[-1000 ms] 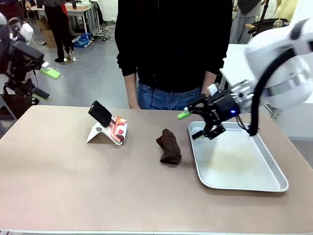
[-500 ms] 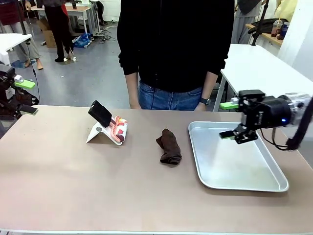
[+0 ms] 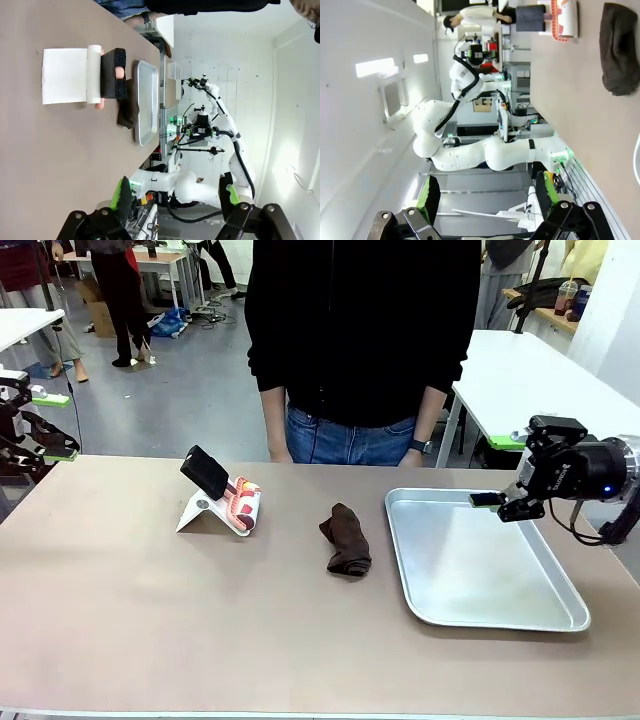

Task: Clean the surface of the table.
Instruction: Return the Lint Roller and towel to their original positions.

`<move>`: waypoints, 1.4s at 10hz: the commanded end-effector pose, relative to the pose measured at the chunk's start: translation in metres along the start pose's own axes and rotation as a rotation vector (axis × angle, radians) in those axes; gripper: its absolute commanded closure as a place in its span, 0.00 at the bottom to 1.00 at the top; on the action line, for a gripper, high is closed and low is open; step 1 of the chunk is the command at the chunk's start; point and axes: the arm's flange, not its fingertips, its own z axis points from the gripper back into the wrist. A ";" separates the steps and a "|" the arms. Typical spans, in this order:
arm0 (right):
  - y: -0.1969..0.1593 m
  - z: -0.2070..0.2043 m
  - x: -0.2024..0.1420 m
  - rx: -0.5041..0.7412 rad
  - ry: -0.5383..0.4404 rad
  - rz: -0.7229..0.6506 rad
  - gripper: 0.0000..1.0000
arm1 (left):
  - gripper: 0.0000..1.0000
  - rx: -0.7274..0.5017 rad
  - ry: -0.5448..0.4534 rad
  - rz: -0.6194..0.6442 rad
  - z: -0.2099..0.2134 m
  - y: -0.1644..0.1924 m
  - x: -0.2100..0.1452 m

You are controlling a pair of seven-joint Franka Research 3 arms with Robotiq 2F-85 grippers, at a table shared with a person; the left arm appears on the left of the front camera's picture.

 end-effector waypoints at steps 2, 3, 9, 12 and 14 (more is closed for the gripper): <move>0.005 -0.007 -0.004 -0.023 0.036 -0.033 0.00 | 0.10 0.002 0.012 -0.039 -0.001 -0.001 -0.007; 0.005 -0.007 -0.004 -0.023 0.036 -0.033 0.00 | 0.10 0.002 0.012 -0.039 -0.001 -0.001 -0.007; 0.005 -0.007 -0.004 -0.023 0.036 -0.033 0.00 | 0.10 0.002 0.012 -0.039 -0.001 -0.001 -0.007; 0.005 -0.007 -0.004 -0.023 0.036 -0.033 0.00 | 0.10 0.002 0.012 -0.039 -0.001 -0.001 -0.007; 0.005 -0.007 -0.004 -0.023 0.036 -0.033 0.00 | 0.10 0.002 0.012 -0.039 -0.001 -0.001 -0.007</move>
